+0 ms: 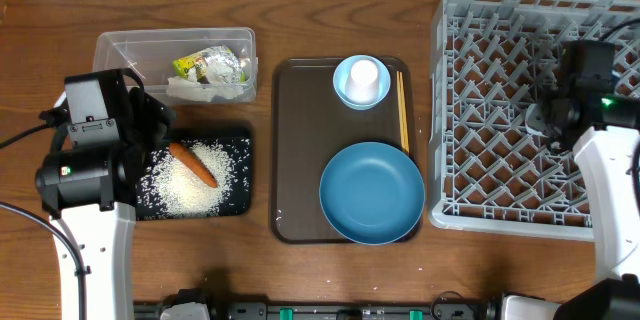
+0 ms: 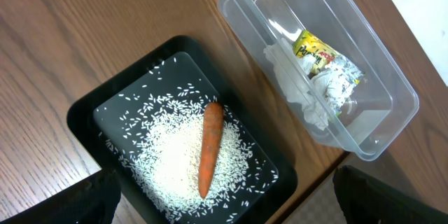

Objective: Sort waste into correct bins and load items into the dishwasher rack

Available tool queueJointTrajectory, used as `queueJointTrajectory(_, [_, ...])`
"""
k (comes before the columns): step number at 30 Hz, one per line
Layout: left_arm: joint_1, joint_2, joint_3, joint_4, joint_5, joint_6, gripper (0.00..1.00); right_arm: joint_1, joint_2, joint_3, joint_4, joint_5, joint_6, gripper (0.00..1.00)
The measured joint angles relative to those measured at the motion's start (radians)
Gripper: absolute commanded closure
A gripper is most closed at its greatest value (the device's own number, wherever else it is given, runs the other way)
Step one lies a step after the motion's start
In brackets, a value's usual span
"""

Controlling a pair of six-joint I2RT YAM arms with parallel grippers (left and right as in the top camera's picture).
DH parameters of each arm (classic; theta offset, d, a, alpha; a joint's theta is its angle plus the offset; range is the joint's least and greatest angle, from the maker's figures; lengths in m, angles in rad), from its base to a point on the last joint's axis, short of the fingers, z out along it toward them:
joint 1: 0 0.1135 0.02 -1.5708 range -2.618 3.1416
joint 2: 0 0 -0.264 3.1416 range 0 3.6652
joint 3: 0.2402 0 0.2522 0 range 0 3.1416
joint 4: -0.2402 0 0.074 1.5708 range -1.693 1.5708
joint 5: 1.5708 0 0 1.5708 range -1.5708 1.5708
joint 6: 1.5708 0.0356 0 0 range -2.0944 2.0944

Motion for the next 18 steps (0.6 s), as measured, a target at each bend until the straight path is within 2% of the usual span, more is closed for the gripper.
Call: queueJointTrajectory(18, [0.0, 0.0, 0.0, 0.0, 0.0, 0.0, 0.01, -0.066, 0.016, 0.0, 0.057, -0.023, -0.022, 0.55])
